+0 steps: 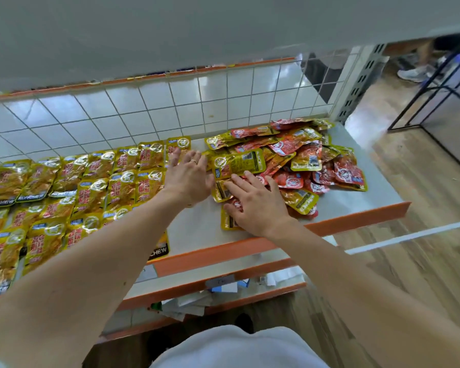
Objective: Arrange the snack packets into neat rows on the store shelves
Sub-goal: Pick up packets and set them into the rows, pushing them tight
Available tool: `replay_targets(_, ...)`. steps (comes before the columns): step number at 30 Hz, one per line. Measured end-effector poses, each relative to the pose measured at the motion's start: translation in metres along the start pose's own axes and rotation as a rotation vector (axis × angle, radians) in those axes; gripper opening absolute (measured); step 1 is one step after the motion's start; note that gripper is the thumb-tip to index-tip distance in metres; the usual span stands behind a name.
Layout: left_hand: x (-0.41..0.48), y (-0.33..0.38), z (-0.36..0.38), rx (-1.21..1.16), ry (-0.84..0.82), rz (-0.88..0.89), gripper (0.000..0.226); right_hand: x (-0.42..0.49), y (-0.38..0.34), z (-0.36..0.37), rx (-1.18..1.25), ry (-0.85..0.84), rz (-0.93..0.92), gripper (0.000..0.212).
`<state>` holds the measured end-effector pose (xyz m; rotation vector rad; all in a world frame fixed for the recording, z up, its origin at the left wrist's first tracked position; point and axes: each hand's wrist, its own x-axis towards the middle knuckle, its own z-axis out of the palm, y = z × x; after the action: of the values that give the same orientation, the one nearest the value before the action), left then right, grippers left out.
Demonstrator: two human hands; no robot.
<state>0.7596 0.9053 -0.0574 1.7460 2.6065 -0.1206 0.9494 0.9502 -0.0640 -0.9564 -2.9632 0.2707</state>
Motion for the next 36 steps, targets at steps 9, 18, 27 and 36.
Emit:
replay_targets(9, -0.002, 0.03, 0.0, -0.16, 0.195, 0.171, 0.029, -0.022, 0.02, 0.015, 0.09, 0.199, 0.009, 0.051)
replay_targets(18, -0.009, 0.015, 0.008, -0.217, 0.147, 0.16, 0.052, -0.024, 0.022, 0.018, 0.162, 0.248, -0.008, 0.052)
replay_targets(27, -0.001, 0.002, -0.004, 0.09, 0.176, 0.473, 0.017, -0.017, 0.001, 0.014, -0.048, 0.319, -0.011, 0.036)
replay_targets(36, -0.021, -0.006, 0.004, -0.036, 0.181, 0.413, 0.054, -0.007, -0.006, 0.008, -0.195, 0.269, 0.002, 0.023)
